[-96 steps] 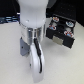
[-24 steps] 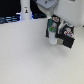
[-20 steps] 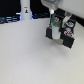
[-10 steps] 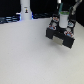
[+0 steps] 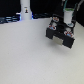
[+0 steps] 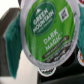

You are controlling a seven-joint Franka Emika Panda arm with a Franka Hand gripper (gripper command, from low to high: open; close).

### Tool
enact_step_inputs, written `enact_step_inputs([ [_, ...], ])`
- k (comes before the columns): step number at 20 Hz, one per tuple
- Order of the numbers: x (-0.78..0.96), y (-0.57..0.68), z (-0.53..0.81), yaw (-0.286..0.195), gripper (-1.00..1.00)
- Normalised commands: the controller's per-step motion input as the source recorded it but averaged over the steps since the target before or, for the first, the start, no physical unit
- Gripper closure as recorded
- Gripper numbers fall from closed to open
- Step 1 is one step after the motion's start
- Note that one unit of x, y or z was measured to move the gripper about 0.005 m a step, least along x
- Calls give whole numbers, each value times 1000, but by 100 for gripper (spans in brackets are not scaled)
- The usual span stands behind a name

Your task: Open the kcup holder, insert the kcup into the holder, and close the kcup holder

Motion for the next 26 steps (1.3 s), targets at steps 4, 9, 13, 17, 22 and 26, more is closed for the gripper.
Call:
enact_step_inputs([
  [4,-327,301,-45,125,100],
  [9,-258,116,-162,109,100],
  [13,-166,17,-236,70,100],
  [17,-178,26,-254,70,100],
  [22,-245,-2,-206,56,100],
  [26,-204,-37,-99,16,100],
])
